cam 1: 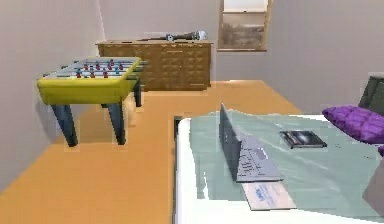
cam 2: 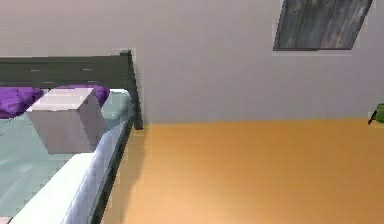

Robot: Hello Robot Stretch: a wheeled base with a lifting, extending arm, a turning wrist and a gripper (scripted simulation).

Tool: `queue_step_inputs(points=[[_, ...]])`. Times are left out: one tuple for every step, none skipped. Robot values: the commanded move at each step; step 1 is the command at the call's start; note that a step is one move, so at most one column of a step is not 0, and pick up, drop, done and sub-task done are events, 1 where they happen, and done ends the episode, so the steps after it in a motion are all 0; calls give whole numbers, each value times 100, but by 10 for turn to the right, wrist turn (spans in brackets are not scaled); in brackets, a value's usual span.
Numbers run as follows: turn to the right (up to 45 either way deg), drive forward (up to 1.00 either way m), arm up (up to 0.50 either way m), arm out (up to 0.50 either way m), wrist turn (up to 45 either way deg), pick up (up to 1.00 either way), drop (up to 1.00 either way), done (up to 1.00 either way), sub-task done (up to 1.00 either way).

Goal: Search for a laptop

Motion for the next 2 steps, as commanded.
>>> queue_step_inputs(points=[[180,0,0,0,0,0,0,0,0],[0,0,0,0,0,0,0,100,0]])
